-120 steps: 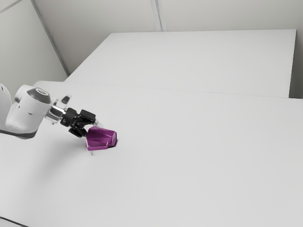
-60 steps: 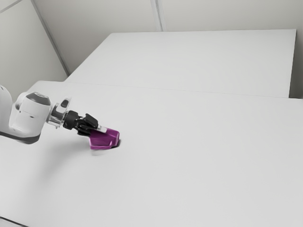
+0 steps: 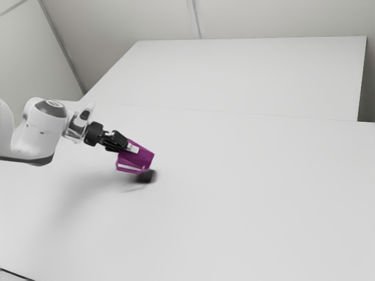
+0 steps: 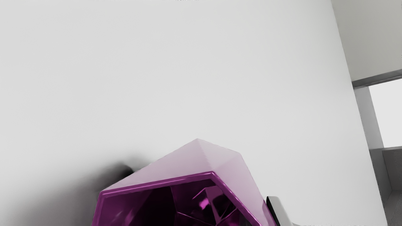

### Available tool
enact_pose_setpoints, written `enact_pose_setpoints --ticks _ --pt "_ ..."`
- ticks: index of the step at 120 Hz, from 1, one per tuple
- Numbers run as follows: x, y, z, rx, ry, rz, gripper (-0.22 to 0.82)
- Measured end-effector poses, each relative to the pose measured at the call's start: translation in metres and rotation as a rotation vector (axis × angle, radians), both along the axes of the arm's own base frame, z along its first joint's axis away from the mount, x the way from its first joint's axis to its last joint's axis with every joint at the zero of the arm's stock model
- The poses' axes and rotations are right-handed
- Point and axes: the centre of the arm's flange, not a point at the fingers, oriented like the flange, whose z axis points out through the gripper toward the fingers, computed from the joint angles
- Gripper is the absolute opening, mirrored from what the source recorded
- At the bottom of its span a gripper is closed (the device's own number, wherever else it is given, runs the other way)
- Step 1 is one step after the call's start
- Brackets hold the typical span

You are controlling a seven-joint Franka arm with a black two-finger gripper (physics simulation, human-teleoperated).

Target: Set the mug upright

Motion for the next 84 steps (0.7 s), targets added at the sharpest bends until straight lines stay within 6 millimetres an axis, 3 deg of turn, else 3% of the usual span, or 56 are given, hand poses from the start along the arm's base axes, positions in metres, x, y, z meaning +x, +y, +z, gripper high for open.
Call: enact_pose_setpoints --ticks 31,55,72,84 --pt "0.003 -0.059 0.058 0.293 -0.020 -0.220 -0.17" --pt "-0.002 -0.111 0.085 0.540 0.022 -0.347 -0.17" --pt "-0.015 -0.148 0.099 0.663 0.055 -0.377 -0.17" --pt "-0.031 -0.163 0.107 0.734 0.080 -0.362 -0.17"
